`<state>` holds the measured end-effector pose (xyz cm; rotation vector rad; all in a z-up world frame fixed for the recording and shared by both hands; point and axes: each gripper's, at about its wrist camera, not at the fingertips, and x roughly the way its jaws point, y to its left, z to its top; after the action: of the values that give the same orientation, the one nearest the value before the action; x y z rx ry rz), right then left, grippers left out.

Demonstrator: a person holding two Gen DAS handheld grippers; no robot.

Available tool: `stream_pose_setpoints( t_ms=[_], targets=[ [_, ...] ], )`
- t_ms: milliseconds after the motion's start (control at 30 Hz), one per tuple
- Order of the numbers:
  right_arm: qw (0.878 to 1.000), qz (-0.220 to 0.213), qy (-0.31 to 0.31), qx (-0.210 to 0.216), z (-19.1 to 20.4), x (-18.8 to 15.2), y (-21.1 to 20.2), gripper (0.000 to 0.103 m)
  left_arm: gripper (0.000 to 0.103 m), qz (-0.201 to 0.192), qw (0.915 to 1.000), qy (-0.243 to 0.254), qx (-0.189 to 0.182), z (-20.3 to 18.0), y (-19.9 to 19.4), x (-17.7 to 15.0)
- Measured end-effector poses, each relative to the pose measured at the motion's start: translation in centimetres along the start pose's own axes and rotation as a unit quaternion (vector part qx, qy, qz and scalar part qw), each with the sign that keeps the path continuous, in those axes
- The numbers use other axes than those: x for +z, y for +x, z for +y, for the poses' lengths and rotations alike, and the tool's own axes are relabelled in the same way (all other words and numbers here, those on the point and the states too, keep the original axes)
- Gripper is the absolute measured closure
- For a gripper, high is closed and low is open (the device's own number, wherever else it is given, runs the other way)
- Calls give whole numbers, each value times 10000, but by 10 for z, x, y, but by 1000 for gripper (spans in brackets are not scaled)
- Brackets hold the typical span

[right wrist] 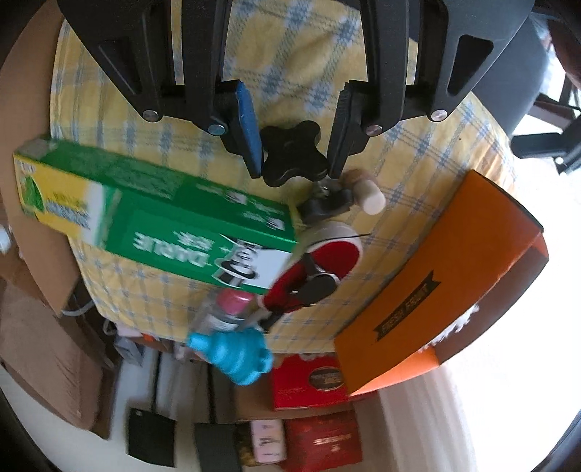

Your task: Organize objects

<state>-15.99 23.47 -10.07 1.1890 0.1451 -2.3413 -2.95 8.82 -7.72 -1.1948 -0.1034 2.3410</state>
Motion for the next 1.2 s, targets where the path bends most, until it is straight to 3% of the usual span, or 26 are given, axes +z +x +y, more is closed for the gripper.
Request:
stream_pose_setpoints(
  t_ms=[67,233,367,433,733,867,1200],
  targets=[
    [9998,-34,195,-11,-7,-4,-9,67,8,37,10000,26,-29,-3,5,2],
    [9978,-12,607,-273,-21,-12,-33,67,20,157,9998,-4,-118,-7,23,15],
    [9943,-21,1039,-240,-35,-19,-51,67,31,162,9998,-74,-124,-5,35,31],
    [9927,4,1165,-324,-41,-22,-57,67,33,142,9998,-103,-104,-3,42,41],
    [9903,73,1354,-306,-46,-33,-65,67,48,89,9990,236,380,-3,75,71],
    [9903,97,1358,-281,-45,-35,-63,67,68,217,9990,202,332,0,82,79],
    [9904,104,1365,-179,-40,-37,-61,67,73,383,9970,565,357,-8,91,78]
  ],
)
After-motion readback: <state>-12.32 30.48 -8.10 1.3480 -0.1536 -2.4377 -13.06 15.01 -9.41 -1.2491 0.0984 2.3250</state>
